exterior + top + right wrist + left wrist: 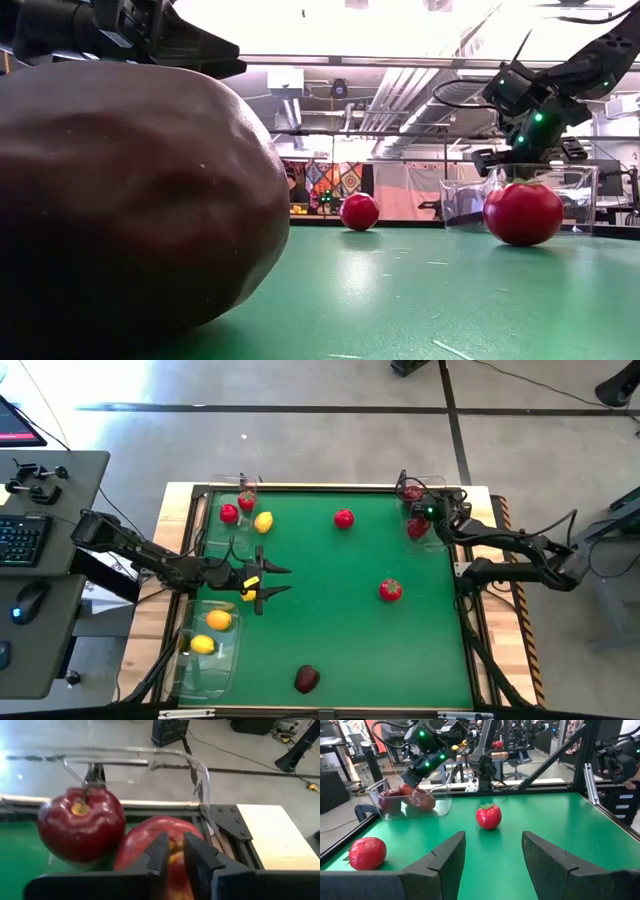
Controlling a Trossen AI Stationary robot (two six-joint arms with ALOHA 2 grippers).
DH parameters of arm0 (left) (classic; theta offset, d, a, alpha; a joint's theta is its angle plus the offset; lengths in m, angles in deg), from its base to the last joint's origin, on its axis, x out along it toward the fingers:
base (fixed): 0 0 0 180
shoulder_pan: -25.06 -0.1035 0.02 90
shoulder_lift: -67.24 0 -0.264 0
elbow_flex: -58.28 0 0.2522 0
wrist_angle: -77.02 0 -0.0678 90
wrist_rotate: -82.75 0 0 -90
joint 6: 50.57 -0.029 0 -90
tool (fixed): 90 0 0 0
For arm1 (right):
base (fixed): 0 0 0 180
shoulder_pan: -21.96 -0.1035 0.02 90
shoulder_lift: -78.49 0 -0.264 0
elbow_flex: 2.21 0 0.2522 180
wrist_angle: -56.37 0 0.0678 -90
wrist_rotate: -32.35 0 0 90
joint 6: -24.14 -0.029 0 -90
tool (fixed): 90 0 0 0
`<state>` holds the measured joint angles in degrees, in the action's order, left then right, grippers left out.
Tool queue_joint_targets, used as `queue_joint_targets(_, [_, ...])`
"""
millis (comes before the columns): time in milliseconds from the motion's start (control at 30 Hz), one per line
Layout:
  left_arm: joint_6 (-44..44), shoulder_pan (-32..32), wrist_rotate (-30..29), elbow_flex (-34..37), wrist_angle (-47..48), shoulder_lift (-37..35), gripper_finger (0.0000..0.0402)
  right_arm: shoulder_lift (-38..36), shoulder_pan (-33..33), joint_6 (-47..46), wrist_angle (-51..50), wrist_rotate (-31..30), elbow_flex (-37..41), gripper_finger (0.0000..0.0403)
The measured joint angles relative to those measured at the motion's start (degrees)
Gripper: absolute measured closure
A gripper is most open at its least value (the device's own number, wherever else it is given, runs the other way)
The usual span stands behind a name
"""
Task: Sort produce into baskets
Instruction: Put the apple into the top right bin, then put the tomato into the top left bin
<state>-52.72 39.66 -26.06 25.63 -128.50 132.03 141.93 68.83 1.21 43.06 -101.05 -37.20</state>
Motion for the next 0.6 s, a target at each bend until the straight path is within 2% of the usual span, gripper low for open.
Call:
queue_joint_targets(433, [-0.02, -0.02, 0.0, 0.0, -0.02, 0.0, 0.0218, -0.03, -0.01, -1.1, -0.57, -0.04, -1.31, 0.0181])
queue_joint_targets(600, [-0.02, 0.01, 0.0, 0.0, -0.02, 0.0, 0.0218, -0.06, -0.02, -3.04, -4.62, 0.07, -3.52, 0.0145])
